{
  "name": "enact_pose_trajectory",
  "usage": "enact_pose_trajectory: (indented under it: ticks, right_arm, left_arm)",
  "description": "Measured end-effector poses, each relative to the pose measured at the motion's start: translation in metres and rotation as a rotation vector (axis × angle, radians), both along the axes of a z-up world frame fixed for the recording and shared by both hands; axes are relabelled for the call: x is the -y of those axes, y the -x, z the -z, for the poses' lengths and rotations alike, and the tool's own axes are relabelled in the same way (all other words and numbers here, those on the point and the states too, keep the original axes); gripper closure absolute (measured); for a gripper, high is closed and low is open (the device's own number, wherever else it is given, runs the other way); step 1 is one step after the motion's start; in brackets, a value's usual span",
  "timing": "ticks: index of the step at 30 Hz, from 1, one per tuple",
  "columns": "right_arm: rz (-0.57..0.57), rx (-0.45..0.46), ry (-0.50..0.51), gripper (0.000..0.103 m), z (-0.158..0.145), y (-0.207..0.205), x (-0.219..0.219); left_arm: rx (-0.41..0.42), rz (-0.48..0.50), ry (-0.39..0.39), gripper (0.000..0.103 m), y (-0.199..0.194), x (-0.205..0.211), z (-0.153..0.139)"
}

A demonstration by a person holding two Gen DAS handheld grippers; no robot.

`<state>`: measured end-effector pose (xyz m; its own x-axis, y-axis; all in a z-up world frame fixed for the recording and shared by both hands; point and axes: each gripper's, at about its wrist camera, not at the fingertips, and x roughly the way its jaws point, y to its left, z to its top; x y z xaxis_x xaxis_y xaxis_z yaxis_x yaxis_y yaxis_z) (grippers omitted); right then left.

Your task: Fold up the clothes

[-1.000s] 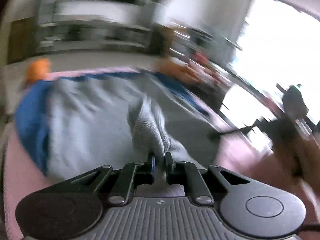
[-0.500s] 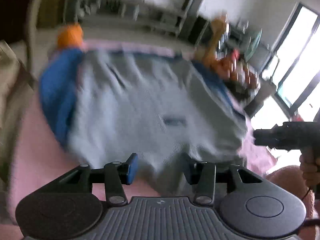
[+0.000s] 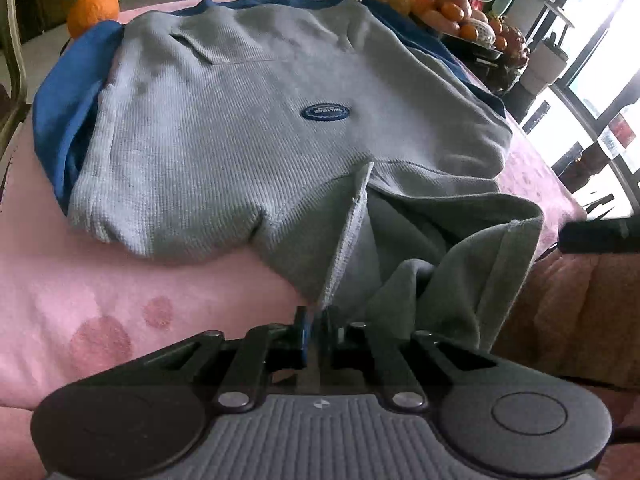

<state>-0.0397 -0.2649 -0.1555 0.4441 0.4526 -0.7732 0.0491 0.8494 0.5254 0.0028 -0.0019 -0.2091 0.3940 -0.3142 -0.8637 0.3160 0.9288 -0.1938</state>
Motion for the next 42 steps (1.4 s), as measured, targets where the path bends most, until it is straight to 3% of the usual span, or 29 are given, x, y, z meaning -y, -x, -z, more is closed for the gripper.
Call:
enact_pose_trajectory:
  ticks: [3, 6, 11, 12, 13, 15, 18, 23, 25, 27, 29, 32, 35, 38, 39, 40, 42]
  right_arm:
    - [-0.089, -0.055, -0.014, 0.030, 0.006, 0.010, -0.019]
    - [-0.184, -0.111, -0.033, 0.041, 0.020, 0.017, -0.039]
    - [-0.253, -0.113, -0.149, 0.046, 0.046, 0.016, -0.059]
    - [-0.256, -0.104, -0.157, 0.050, 0.049, 0.015, -0.060]
    - [-0.260, -0.101, -0.158, 0.066, 0.051, 0.015, -0.061]
    - [-0.275, -0.096, -0.192, 0.088, 0.052, 0.017, -0.061]
    - [-0.313, -0.030, -0.260, 0.090, 0.036, 0.028, -0.061]
    - [-0.325, 0.072, -0.402, 0.091, 0.006, 0.050, -0.048]
    - [-0.318, 0.088, -0.416, 0.091, -0.002, 0.057, -0.043]
    - [-0.311, 0.105, -0.430, 0.091, -0.010, 0.063, -0.037]
    - [-0.304, 0.121, -0.444, 0.091, -0.018, 0.069, -0.032]
    - [-0.267, 0.137, -0.482, 0.091, -0.027, 0.075, -0.022]
    - [-0.057, 0.084, -0.622, 0.090, -0.015, 0.055, -0.004]
    - [0.173, 0.011, -0.695, 0.079, 0.008, 0.016, 0.001]
    - [0.228, 0.026, -0.682, 0.057, 0.012, 0.003, 0.000]
    - [0.283, 0.041, -0.669, 0.046, 0.017, -0.010, -0.001]
    - [0.340, 0.074, -0.587, 0.046, 0.021, -0.033, -0.002]
  left_arm:
    - [0.009, -0.010, 0.013, 0.096, 0.000, 0.000, -0.002]
    - [0.010, -0.019, 0.055, 0.096, 0.001, -0.003, -0.003]
    - [0.053, 0.020, 0.234, 0.095, 0.008, -0.021, -0.023]
    - [0.060, 0.027, 0.259, 0.094, 0.011, -0.024, -0.027]
    - [0.066, 0.032, 0.280, 0.093, 0.013, -0.027, -0.029]
    - [0.067, 0.039, 0.305, 0.093, 0.015, -0.031, -0.032]
    - [0.046, 0.080, 0.327, 0.094, 0.014, -0.025, -0.030]
    - [-0.077, 0.382, 0.435, 0.100, 0.009, 0.013, -0.029]
    - [-0.102, 0.437, 0.402, 0.092, 0.006, 0.023, -0.034]
    - [-0.101, 0.457, 0.355, 0.076, 0.004, 0.029, -0.042]
    - [-0.020, 0.413, 0.320, 0.076, 0.006, 0.020, -0.060]
    - [0.120, 0.278, 0.395, 0.061, 0.012, -0.019, -0.090]
    - [0.164, 0.175, 0.436, 0.057, 0.018, -0.044, -0.096]
    - [0.163, 0.094, 0.426, 0.057, 0.026, -0.055, -0.089]
    - [0.151, 0.071, 0.424, 0.057, 0.028, -0.057, -0.084]
    - [0.123, 0.053, 0.422, 0.057, 0.030, -0.055, -0.076]
    - [0.082, 0.022, 0.395, 0.057, 0.034, -0.054, -0.060]
